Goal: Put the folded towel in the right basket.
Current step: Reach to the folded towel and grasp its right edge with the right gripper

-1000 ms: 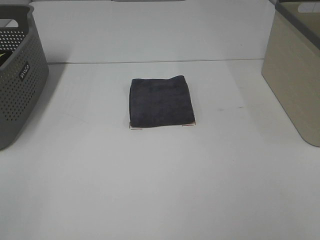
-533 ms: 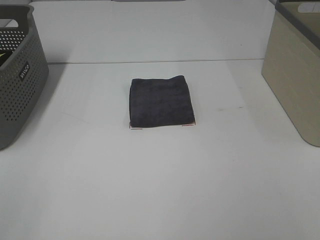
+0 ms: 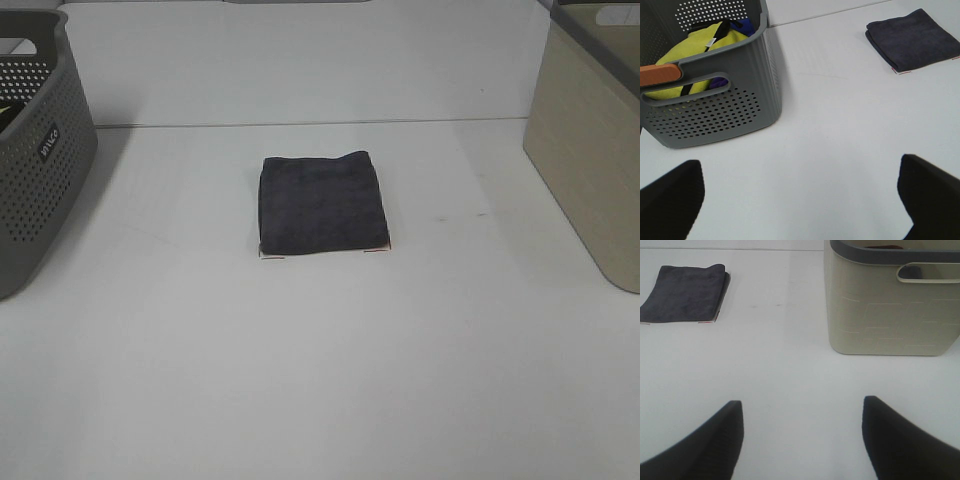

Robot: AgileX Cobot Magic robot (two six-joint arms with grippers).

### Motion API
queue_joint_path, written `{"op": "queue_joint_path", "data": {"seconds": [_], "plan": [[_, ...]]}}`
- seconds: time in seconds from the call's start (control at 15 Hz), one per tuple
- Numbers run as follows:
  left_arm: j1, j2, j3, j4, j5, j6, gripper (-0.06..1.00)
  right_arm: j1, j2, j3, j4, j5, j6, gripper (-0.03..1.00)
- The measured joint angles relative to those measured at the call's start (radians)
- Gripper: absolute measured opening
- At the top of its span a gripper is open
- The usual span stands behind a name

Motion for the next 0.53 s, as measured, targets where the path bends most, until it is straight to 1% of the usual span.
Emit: {"op": "queue_joint_path", "data": {"seconds": [0.4, 0.47, 0.53], "plan": [[0.0, 0.0, 0.0, 0.0, 0.0, 0.0, 0.99, 0.0, 0.002, 0.0, 0.0, -0.002, 0.0, 0.63], [0.0, 0.0, 0.0, 0.0, 0.0, 0.0, 0.99, 0.0, 0.032, -0.014, -0.007, -0.009, 0.0, 0.64], [0.0, 0.0, 0.0, 0.0, 0.0, 0.0, 0.99, 0.0, 0.091, -0.037, -0.01, -0.037, -0.001, 0.64]]}}
